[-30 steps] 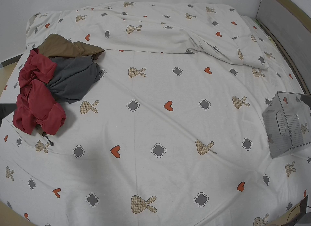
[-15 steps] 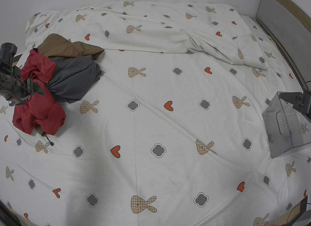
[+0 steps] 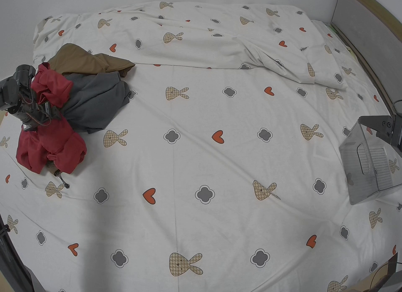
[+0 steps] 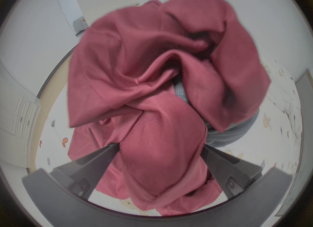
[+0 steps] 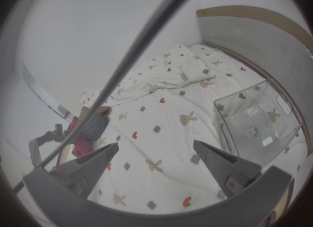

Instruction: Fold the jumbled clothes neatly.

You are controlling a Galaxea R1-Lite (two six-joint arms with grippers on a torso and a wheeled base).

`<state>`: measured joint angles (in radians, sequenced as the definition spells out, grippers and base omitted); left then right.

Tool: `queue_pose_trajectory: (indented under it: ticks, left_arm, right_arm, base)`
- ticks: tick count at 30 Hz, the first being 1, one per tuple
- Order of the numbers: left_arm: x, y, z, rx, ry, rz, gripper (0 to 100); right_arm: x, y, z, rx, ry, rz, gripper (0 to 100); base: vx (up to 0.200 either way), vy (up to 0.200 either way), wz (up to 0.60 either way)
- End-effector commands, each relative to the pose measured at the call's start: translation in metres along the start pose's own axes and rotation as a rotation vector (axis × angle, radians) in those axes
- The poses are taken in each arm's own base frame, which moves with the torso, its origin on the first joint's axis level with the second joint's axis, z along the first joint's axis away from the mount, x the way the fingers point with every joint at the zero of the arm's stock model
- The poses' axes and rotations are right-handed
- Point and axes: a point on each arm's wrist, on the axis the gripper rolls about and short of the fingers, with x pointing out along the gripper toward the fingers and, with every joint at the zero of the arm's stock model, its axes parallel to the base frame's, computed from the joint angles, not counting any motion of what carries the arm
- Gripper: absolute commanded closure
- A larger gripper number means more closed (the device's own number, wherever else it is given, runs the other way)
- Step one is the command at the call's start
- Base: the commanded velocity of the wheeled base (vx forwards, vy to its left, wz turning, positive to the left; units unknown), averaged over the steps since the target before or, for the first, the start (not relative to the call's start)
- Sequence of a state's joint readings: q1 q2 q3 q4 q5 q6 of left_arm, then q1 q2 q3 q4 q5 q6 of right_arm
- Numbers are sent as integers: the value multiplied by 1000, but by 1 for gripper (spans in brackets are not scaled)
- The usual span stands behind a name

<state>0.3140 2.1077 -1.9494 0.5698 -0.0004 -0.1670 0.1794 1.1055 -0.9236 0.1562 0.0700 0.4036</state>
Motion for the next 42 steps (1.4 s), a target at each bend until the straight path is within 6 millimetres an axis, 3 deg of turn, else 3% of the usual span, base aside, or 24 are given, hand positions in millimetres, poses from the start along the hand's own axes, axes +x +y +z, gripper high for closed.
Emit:
queue_pose_trajectory:
  ticks: [1,4,9,14,15,19,23,27,34,42]
  left_arm:
    - [28,1,-8,14,52,7,100]
    - [29,-1,-9,21,59,4,100]
    - [11,-5,-7,27,37,-11,100]
    - [-40,-18,-9,48,-11,-51,100]
    - [-68,-25,-12,62,-38,-86,100]
    - [-145,-42,-24,106,-123,-240,100]
    - [-225,-55,-50,175,-223,-420,100]
    - [-276,-66,-73,248,-287,-568,100]
    - [-295,-89,-88,247,-235,-740,100]
    - [-284,-111,-114,270,-88,-799,100]
  right_arm:
    - [-2,1,-1,-3,-2,9,0]
    - [-2,2,-2,-5,2,13,0]
    - [-2,3,-2,-6,5,19,0]
    - [-2,4,-3,-10,8,26,0]
    - [-2,4,-3,-12,10,31,0]
    - [-3,7,-4,-17,17,47,0]
    - [-2,9,-6,-23,29,61,0]
    - [-1,11,-8,-27,38,71,0]
    - [1,11,-11,-32,56,77,0]
    - [4,14,-15,-40,83,93,0]
  base:
    - [0,0,0]
    - [0,0,0]
    - [0,0,0]
    - [0,0,0]
    - [0,0,0]
    - [0,0,0]
    - [0,0,0]
    - [0,0,0]
    - [0,0,0]
    - [0,0,0]
